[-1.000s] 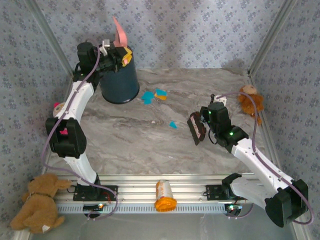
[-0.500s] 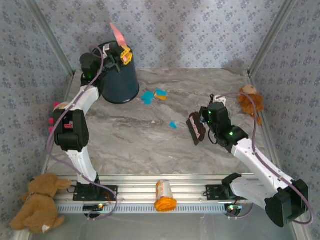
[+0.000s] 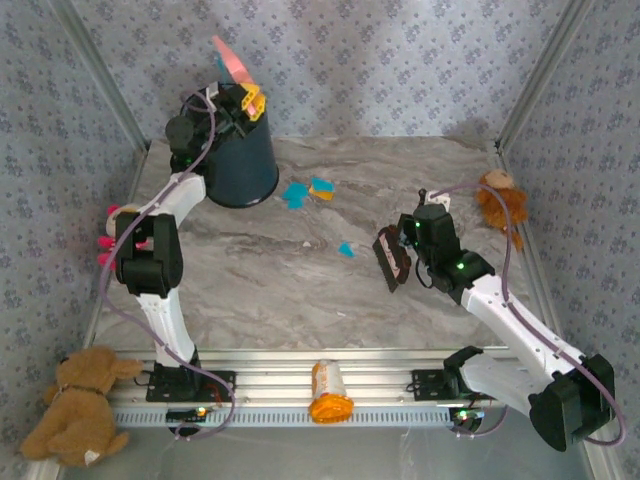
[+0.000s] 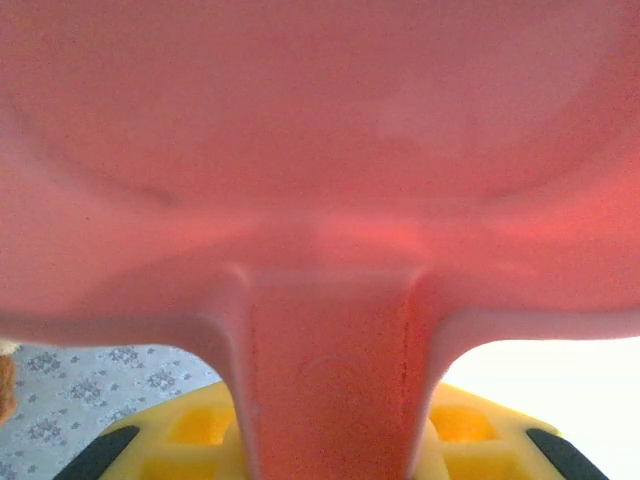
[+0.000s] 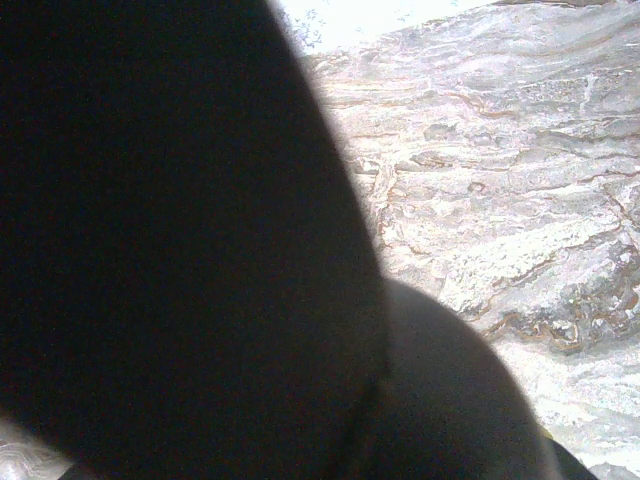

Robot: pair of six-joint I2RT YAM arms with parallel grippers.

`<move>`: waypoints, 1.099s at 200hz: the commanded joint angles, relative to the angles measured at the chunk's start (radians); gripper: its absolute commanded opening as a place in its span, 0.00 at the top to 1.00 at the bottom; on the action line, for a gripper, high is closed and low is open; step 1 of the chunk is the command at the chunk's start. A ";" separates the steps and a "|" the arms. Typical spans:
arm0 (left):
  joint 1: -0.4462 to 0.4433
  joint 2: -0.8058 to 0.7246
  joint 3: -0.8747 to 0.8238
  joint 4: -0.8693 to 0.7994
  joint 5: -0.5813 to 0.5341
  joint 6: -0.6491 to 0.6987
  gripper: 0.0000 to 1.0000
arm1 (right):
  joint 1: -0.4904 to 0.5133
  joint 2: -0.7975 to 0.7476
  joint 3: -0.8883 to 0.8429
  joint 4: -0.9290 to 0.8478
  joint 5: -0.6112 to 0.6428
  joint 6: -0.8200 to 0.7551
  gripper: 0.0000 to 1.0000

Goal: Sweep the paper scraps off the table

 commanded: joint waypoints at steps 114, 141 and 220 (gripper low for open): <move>-0.002 -0.240 0.165 -1.188 0.114 0.995 1.00 | 0.004 -0.032 -0.006 0.036 0.007 0.003 1.00; -0.031 -0.255 0.242 -1.504 0.058 1.280 1.00 | 0.002 -0.033 -0.011 0.043 0.000 0.004 1.00; -0.149 -0.386 0.094 -1.903 -0.160 1.804 1.00 | -0.004 -0.046 -0.027 0.050 -0.028 -0.003 1.00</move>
